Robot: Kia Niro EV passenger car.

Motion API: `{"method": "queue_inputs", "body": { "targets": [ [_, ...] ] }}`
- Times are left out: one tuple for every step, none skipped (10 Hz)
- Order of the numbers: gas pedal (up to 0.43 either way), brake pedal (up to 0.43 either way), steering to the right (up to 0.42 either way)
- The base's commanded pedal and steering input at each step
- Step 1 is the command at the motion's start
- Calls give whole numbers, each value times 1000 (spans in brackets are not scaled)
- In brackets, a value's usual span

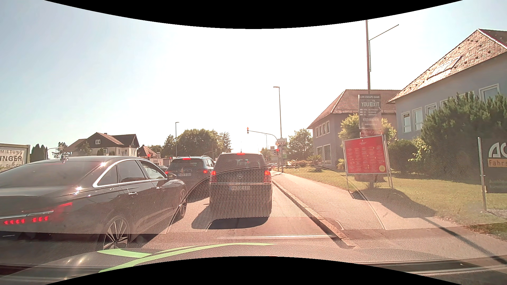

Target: Follow the waypoints while adhering to traffic rules and regulations

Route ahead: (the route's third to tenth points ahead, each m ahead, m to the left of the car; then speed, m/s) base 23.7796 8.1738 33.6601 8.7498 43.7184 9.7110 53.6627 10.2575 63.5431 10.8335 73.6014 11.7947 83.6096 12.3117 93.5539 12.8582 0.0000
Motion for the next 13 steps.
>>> {"method": "queue_inputs", "body": {
  "targets": [
    [0, 348, -2],
    [0, 348, -2],
    [0, 348, -2],
    [0, 348, -2],
    [0, 348, -2],
    [0, 348, -2],
    [0, 348, -2],
    [0, 348, -2],
    [0, 348, -2],
    [0, 348, -2],
    [0, 348, -2],
    [0, 348, -2],
    [0, 348, -2]
  ]
}}
